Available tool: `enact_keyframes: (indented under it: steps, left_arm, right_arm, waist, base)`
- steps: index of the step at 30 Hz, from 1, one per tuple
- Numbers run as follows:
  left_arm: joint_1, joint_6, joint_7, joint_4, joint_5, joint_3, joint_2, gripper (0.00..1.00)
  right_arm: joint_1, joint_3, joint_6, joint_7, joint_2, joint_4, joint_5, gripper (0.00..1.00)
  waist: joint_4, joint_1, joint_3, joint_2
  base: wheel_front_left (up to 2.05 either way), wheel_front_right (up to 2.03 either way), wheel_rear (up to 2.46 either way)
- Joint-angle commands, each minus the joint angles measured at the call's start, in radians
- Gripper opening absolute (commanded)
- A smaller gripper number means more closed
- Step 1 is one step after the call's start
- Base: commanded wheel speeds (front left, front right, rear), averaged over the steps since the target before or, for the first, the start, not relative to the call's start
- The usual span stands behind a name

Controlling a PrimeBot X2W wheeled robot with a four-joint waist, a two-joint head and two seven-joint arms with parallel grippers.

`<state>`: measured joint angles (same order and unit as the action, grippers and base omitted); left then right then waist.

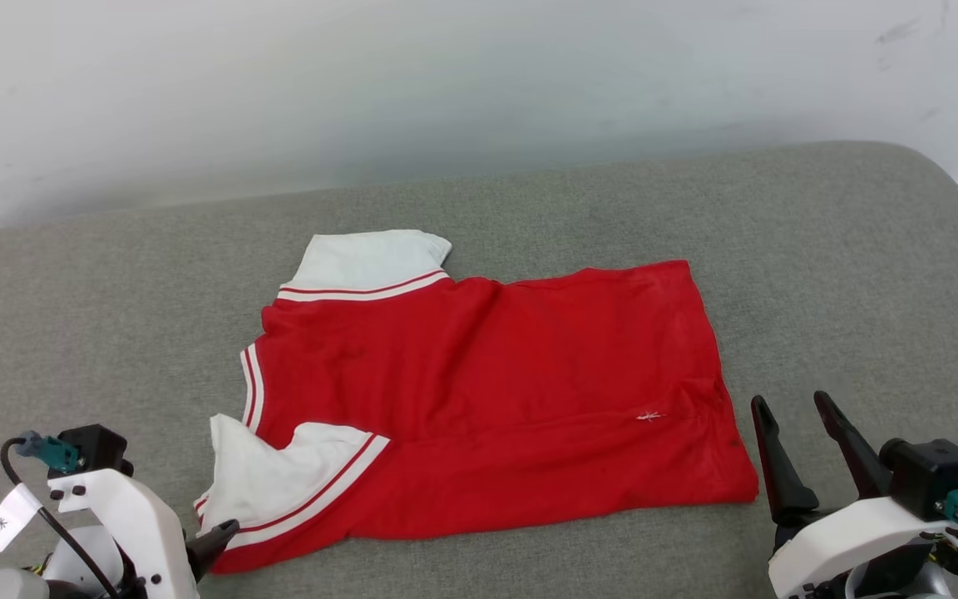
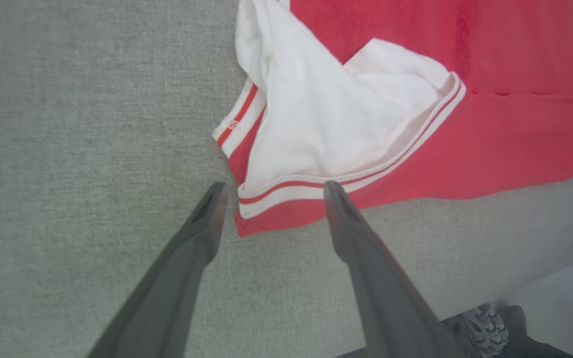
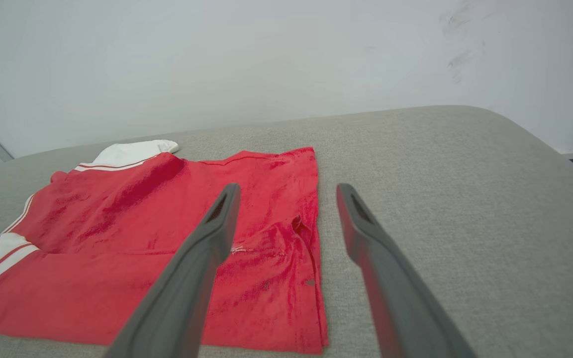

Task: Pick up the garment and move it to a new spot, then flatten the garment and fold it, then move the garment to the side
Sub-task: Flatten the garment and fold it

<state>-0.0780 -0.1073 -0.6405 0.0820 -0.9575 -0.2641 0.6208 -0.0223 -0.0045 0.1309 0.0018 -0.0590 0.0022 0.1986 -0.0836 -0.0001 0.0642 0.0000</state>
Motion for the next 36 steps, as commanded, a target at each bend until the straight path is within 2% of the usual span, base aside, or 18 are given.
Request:
enact_keyframes:
  steps: [1, 6, 12, 13, 14, 15, 16, 23, 30, 31, 36]
  left_arm:
    - [0.014, -0.01, -0.008, 0.003, -0.004, 0.001, 0.004, 1.0]
    - [0.024, -0.021, -0.025, 0.037, -0.028, 0.003, -0.009, 1.0]
    - [0.029, 0.001, -0.046, 0.114, -0.049, -0.031, -0.047, 0.98]
    - [0.026, 0.004, -0.041, 0.124, -0.052, -0.035, -0.058, 0.55]
    - [0.025, 0.009, -0.041, 0.135, -0.054, -0.04, -0.067, 0.36]
    - [0.024, 0.012, -0.039, 0.143, -0.051, -0.046, -0.073, 0.27]
    - [0.02, 0.017, -0.034, 0.15, -0.047, -0.049, -0.077, 0.0]
    - [-0.01, 0.042, 0.042, 0.153, -0.023, -0.035, -0.081, 0.0]
    - [-0.026, 0.04, 0.115, 0.07, 0.024, -0.015, -0.052, 0.0]
    - [-0.026, 0.04, 0.115, 0.07, 0.024, -0.015, -0.052, 0.0]
    - [-0.039, 0.031, 0.134, -0.032, 0.056, -0.02, -0.043, 0.0]
  right_arm:
    - [-0.005, 0.001, 0.0, 0.007, 0.006, -0.008, 0.001, 1.0]
    - [0.0, 0.002, 0.0, 0.01, 0.009, -0.02, 0.012, 1.0]
    - [0.012, -0.011, 0.0, 0.014, 0.01, -0.002, 0.032, 1.0]
    - [0.014, -0.018, 0.0, 0.02, 0.01, 0.002, 0.032, 1.0]
    - [0.016, -0.024, 0.0, 0.024, 0.01, 0.005, 0.036, 1.0]
    - [0.02, -0.027, 0.0, 0.034, 0.01, 0.009, 0.041, 1.0]
    - [0.021, -0.031, 0.0, 0.04, 0.01, 0.015, 0.042, 1.0]
    - [0.042, -0.051, 0.0, 0.144, -0.029, 0.05, 0.098, 1.0]
    - [0.085, -0.024, 0.0, 0.419, -0.102, 0.116, 0.17, 1.0]
    - [0.085, -0.024, 0.0, 0.419, -0.102, 0.116, 0.17, 1.0]
    - [0.133, 0.011, 0.0, 0.582, -0.15, 0.146, 0.217, 1.0]
  waist:
    - [-0.015, 0.0001, 0.018, 0.0]
    - [-0.04, 0.0001, 0.063, 0.0]
    - [-0.054, 0.0001, 0.089, 0.0]
    - [-0.054, 0.0001, 0.09, 0.0]
    - [-0.054, 0.0001, 0.091, 0.0]
    - [-0.054, 0.0001, 0.092, 0.0]
    - [-0.054, 0.0001, 0.092, 0.0]
    - [-0.036, 0.0001, 0.079, 0.0]
    - [-0.006, 0.0001, 0.068, 0.0]
    - [-0.006, 0.0001, 0.068, 0.0]
    - [0.032, 0.0001, 0.09, 0.0]
  base:
    - [0.0, 0.0, 0.0]
    - [0.0, 0.0, 0.0]
    - [0.0, 0.0, 0.0]
    - [0.0, 0.0, 0.0]
    - [0.0, 0.0, 0.0]
    - [0.0, 0.0, 0.0]
    - [0.0, 0.0, 0.0]
    - [0.0, 0.0, 0.0]
    - [0.0, 0.0, 0.0]
    - [0.0, 0.0, 0.0]
    - [0.0, 0.0, 0.0]
